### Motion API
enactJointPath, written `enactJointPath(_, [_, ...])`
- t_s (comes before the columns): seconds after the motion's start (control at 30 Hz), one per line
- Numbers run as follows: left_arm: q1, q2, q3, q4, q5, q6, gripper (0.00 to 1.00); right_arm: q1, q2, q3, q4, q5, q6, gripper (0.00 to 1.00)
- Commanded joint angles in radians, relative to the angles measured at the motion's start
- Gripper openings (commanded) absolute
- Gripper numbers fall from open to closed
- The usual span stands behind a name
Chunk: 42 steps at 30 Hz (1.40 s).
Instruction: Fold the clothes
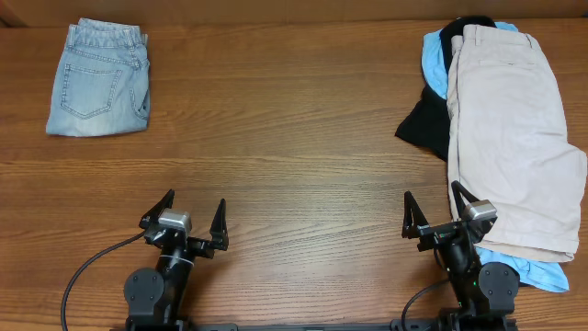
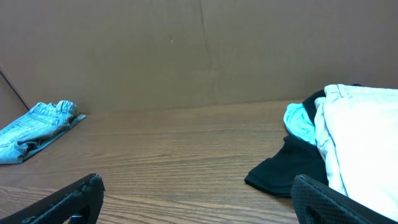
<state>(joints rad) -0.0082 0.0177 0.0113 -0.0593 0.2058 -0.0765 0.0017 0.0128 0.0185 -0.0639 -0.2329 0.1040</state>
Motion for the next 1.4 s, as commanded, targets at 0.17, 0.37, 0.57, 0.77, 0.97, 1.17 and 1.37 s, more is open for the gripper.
enactJointPath(0.17, [-0.006,-0.013,-0.006,0.003,-0.006,-0.014,1.00,0.005,-0.010,-0.011,0.006,-0.006,0.000,1.00])
enactJointPath(0.37, [-0.006,-0.013,-0.006,0.003,-0.006,-0.014,1.00,0.005,-0.010,-0.011,0.006,-0.006,0.000,1.00])
enactJointPath(0.57, [-0.006,-0.013,-0.006,0.003,-0.006,-0.014,1.00,0.005,-0.010,-0.011,0.006,-0.006,0.000,1.00])
enactJointPath(0.77, [-0.006,-0.013,-0.006,0.003,-0.006,-0.014,1.00,0.005,-0.010,-0.011,0.006,-0.006,0.000,1.00])
enactJointPath(0.97, [-0.006,-0.013,-0.006,0.003,-0.006,-0.014,1.00,0.005,-0.010,-0.011,0.006,-0.006,0.000,1.00])
enactJointPath(1.17, [-0.006,-0.013,-0.006,0.003,-0.006,-0.013,1.00,0.005,-0.010,-0.011,0.006,-0.003,0.000,1.00])
enactJointPath(1.37, [-0.005,-0.013,-0.006,0.004,-0.004,-0.014,1.00,0.005,-0.010,-0.011,0.006,-0.016,0.000,1.00])
